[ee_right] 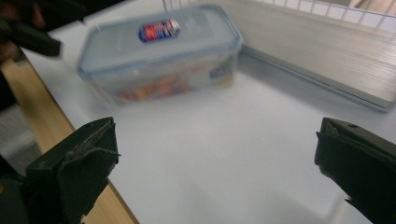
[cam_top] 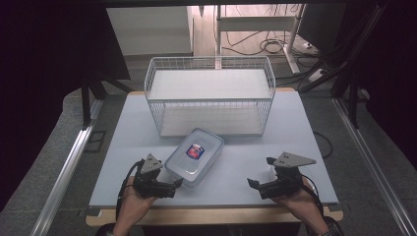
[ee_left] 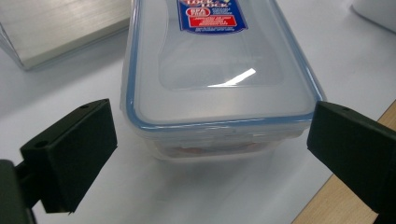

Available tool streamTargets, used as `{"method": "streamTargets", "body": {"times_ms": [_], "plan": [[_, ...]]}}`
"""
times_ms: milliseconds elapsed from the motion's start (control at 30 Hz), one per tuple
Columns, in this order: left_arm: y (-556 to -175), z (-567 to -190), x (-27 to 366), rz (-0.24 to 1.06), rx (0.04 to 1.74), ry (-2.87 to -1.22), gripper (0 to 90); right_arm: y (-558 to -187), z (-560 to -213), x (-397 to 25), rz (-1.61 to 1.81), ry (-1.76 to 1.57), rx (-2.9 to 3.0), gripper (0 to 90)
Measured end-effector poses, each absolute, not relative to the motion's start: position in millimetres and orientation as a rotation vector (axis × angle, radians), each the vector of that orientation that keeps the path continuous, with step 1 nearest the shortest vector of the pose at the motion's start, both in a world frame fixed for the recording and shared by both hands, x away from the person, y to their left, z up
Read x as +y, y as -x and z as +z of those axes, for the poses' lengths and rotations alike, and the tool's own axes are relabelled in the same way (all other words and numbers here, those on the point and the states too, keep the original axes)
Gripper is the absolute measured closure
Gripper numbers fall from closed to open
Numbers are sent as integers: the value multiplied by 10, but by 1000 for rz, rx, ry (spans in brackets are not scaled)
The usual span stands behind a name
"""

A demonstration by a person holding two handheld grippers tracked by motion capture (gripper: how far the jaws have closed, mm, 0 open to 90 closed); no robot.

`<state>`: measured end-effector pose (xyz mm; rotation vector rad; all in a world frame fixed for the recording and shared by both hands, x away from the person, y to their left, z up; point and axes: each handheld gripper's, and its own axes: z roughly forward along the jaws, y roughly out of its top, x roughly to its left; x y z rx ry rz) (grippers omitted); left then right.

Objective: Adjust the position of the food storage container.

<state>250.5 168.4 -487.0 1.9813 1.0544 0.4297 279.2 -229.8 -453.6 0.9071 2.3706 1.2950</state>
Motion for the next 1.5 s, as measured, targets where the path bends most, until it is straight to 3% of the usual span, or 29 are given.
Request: {"method": "streamTargets", "body": {"times_ms": [100, 300, 533, 667, 800, 1133, 1500], "plan": [[-2481, -4885, 1680, 438, 1020, -1967, 76, -2814, -4567, -2323, 1256, -935, 2371, 5], [-2417, -4944, 1678, 523, 942, -1938, 48, -2841, -4543, -2406, 1243, -1049, 2335, 106], [-2404, -4930, 1666, 518, 961, -1932, 43, -2748, -4505, -2559, 1236, -1021, 2390, 465], [-2402, -4940, 1653, 534, 946, -1957, 35, -2601, -4479, -2684, 1201, -989, 2427, 724], [-2412, -4962, 1649, 546, 948, -1976, 30, -2448, -4455, -2835, 1159, -980, 2411, 885], [-2406, -4980, 1681, 591, 955, -1984, 26, -2208, -4517, -3109, 1127, -1042, 2419, 899], [-2409, -5024, 1695, 594, 940, -2008, 28, -2306, -4659, -3222, 1079, -1088, 2441, 899]]}}
